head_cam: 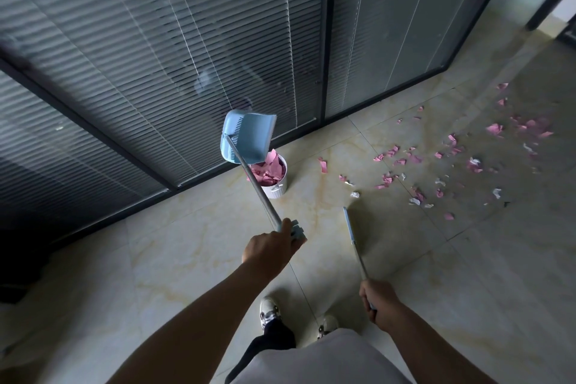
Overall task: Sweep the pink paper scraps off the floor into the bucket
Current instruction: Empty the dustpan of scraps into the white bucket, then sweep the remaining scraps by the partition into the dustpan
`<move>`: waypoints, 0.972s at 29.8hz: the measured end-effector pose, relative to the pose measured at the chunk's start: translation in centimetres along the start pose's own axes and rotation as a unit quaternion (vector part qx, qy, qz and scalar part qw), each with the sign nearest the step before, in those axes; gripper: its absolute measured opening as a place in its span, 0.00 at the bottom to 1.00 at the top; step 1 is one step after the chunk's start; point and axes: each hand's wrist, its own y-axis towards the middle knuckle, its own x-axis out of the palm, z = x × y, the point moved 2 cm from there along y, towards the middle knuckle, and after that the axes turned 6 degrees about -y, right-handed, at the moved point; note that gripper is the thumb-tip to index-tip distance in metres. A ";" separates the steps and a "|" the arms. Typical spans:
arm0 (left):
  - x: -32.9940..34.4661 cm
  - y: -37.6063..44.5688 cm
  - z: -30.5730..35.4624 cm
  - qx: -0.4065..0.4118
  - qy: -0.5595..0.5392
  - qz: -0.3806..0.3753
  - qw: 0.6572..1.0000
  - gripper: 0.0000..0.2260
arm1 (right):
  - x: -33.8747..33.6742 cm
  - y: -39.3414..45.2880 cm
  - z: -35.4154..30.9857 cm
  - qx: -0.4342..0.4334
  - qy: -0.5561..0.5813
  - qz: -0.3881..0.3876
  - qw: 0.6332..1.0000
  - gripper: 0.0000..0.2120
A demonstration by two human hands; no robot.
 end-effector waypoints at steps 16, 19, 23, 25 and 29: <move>-4.1 2.7 1.6 -0.050 -0.262 0.078 0.961 0.23 | 0.8 -1.4 -2.2 -0.057 -0.025 0.025 0.998 0.17; -4.3 3.6 0.8 -0.054 -0.302 0.055 0.950 0.22 | 1.4 -0.9 -3.2 -0.060 -0.015 0.030 0.998 0.18; -4.9 5.0 -0.8 -0.073 -0.354 0.040 0.931 0.20 | 2.2 -0.7 -4.3 -0.047 0.025 0.017 0.998 0.17; -5.4 5.8 -1.6 -0.085 -0.385 0.037 0.918 0.20 | 2.7 -0.8 -4.9 -0.035 0.042 0.004 0.998 0.17; -6.4 7.9 -3.0 -0.101 -0.438 0.035 0.892 0.21 | 3.7 -0.7 -6.5 -0.021 0.054 -0.006 0.998 0.16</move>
